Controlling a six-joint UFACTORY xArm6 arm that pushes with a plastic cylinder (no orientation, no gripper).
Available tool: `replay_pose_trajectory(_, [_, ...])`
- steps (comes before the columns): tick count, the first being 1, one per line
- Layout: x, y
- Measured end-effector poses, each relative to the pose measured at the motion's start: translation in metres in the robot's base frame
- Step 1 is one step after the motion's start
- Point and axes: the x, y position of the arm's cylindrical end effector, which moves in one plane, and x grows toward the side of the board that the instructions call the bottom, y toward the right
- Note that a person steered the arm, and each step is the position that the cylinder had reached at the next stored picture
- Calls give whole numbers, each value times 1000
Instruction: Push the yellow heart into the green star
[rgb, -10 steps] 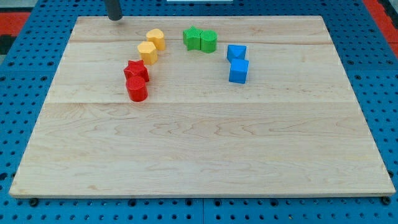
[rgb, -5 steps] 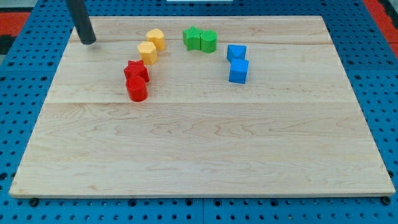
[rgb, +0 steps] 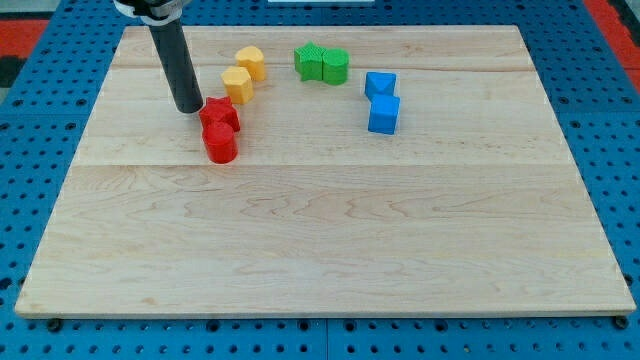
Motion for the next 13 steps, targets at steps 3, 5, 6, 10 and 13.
replay_pose_trajectory(3, [-47, 3])
replay_pose_trajectory(5, [-74, 48])
replay_pose_trajectory(6, [-79, 61])
replay_pose_trajectory(10, [-109, 59])
replay_pose_trajectory(13, [-98, 93])
